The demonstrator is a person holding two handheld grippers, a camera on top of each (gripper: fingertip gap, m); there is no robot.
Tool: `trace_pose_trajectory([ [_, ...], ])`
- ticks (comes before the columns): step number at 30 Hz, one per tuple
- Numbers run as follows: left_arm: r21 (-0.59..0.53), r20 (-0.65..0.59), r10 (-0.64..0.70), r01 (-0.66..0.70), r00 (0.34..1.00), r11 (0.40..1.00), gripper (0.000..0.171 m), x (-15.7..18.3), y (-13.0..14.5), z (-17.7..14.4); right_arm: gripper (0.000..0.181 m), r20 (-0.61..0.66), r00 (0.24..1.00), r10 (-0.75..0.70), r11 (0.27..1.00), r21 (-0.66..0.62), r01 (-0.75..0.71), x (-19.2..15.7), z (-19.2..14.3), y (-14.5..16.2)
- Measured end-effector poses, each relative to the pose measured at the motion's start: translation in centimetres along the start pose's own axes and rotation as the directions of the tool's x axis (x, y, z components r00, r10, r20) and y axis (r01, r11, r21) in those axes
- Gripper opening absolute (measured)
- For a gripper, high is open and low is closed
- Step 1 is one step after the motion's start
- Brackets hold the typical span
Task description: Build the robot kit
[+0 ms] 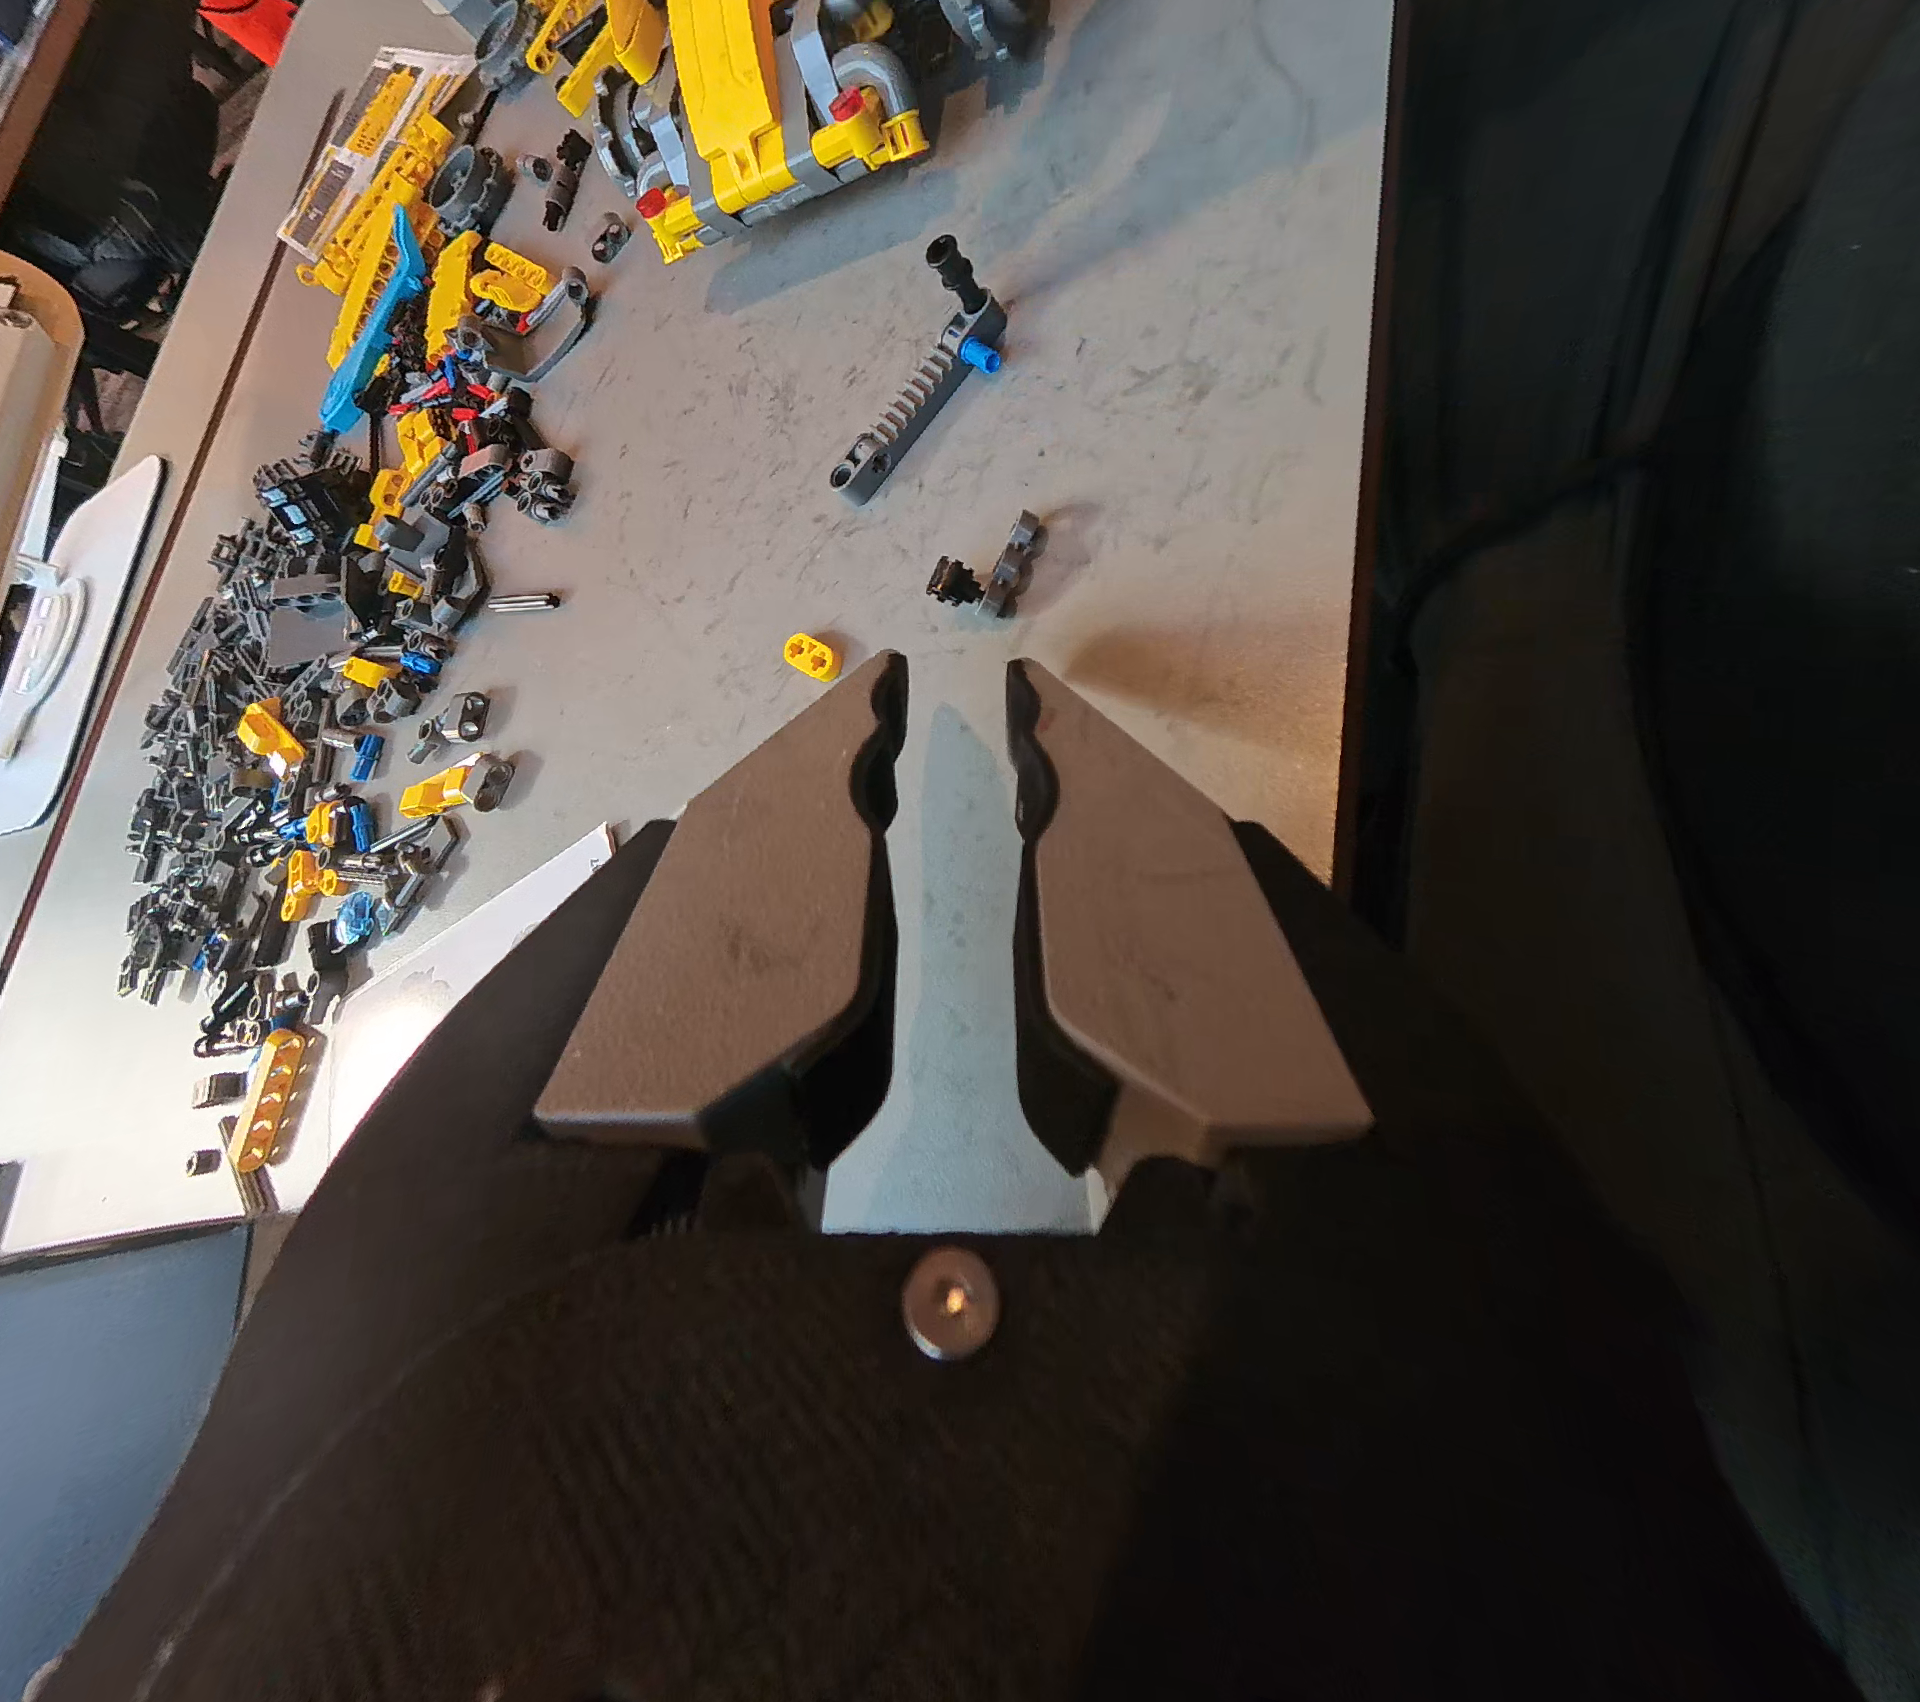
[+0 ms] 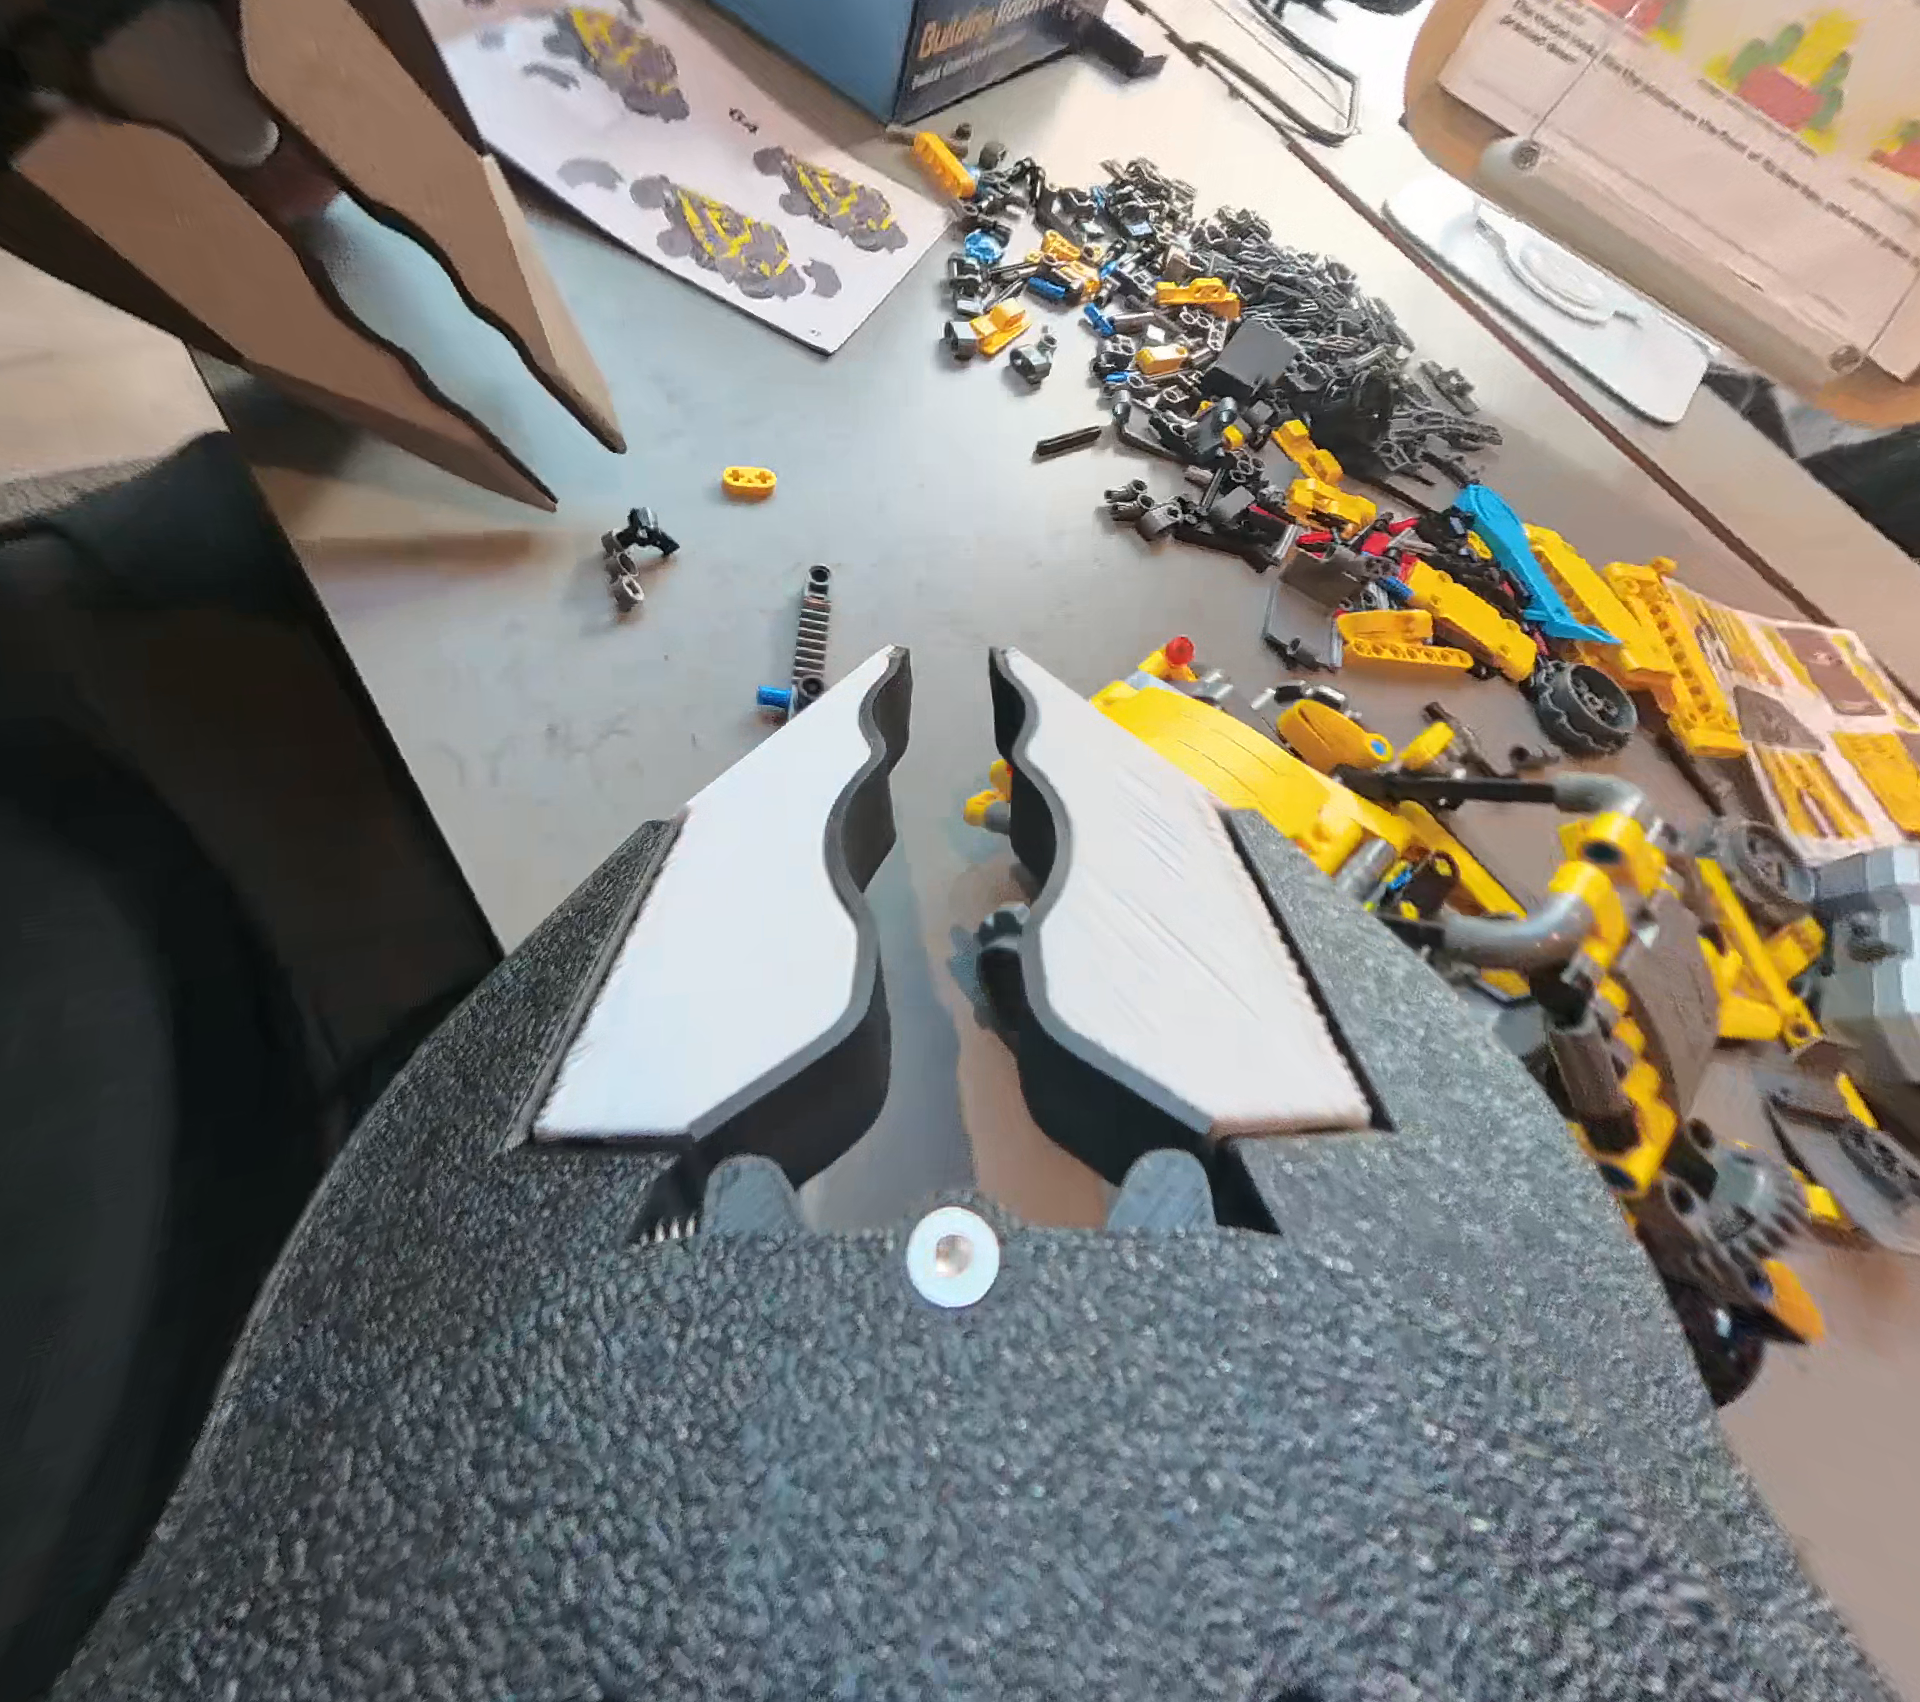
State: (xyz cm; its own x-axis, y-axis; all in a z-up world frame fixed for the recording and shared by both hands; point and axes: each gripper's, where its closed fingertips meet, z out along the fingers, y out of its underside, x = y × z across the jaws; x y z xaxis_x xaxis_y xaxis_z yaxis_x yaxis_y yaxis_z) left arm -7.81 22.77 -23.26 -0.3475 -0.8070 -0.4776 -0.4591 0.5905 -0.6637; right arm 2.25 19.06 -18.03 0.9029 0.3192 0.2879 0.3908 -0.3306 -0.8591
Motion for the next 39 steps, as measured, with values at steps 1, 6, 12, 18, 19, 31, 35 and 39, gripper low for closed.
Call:
trace_pose_trajectory([
  [1,-0.002,-0.001,0.001,-0.001,1.000,1.000,0.017,0.0,0.0,0.0,0.016,0.012,1.000,0.022,1.000,0.006,-0.022,0.0,-0.2,0.1],
  [6,-0.013,-0.001,0.003,-0.003,1.000,1.000,0.017,0.0,0.2,0.1,0.022,0.115,0.987,0.112,0.994,-0.017,-0.111,-1.4,0.3,1.0],
  [12,-0.021,0.007,0.014,-0.014,1.000,1.000,0.015,0.1,0.2,0.2,0.023,0.139,0.988,0.070,0.997,-0.052,-0.063,-3.1,1.5,1.4],
  [18,-0.019,0.002,0.016,-0.016,1.000,1.000,0.015,0.1,0.2,0.2,0.023,0.137,0.989,0.061,0.997,-0.048,-0.055,-3.2,1.8,1.3],
  [19,-0.019,0.002,0.016,-0.016,1.000,1.000,0.015,0.1,0.2,0.2,0.022,0.132,0.990,0.058,0.997,-0.049,-0.052,-3.1,1.8,1.4],
  [31,-0.022,0.000,0.013,-0.013,1.000,1.000,0.014,0.1,0.3,0.3,0.020,0.146,0.989,0.021,0.999,-0.039,-0.016,-3.9,2.1,1.1],
  [35,-0.024,0.006,0.018,-0.018,1.000,1.000,0.013,0.0,0.3,0.3,0.020,0.159,0.987,-0.015,0.999,-0.041,0.022,-4.6,2.2,1.0],
  [39,-0.026,0.008,0.018,-0.018,1.000,0.999,0.012,-0.1,0.3,0.4,0.020,0.165,0.986,-0.010,0.999,-0.045,0.018,-4.6,2.3,1.1],
])
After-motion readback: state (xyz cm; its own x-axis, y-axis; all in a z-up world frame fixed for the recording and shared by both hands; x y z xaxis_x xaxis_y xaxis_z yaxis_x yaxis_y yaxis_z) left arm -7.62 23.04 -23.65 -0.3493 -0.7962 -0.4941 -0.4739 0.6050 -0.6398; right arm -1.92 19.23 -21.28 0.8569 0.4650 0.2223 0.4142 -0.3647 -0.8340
